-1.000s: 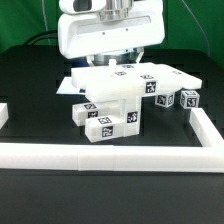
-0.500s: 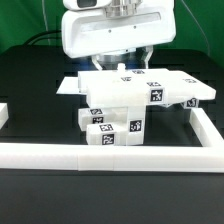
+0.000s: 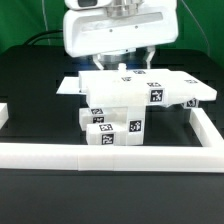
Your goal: Assemble chair
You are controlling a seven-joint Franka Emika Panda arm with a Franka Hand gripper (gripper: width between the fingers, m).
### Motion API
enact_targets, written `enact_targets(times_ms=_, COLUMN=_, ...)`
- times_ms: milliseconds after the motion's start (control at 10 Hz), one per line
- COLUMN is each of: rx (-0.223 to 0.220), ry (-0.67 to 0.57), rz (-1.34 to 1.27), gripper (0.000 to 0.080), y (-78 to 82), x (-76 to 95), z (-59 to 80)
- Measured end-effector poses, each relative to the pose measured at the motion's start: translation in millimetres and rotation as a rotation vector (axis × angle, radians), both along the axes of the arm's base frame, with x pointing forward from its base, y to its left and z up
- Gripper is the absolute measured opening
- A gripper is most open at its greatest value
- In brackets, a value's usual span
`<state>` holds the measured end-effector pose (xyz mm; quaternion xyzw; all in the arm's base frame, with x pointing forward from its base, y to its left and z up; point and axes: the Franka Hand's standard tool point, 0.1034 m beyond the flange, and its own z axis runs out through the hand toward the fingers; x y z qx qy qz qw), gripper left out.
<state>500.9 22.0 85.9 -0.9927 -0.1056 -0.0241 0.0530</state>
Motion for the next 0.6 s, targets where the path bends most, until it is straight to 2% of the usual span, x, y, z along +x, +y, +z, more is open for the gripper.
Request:
enact_targets(times_ms=200, rx=0.005, ry=-0.005, rz=-0.016, gripper=0.0649, y=16.8, x=15.2, z=-3.5)
enact_targets(times_ms=300, rx=0.005, ry=-0.012, rz=-0.016, gripper=0.0649, y=18.3, x=22.3, z=-3.6)
enact_targets(times_ms=600, rx=0.001, ry=-0.026, rz=-0.011, gripper=0.0649, y=0.3, x=24.6, z=-0.9)
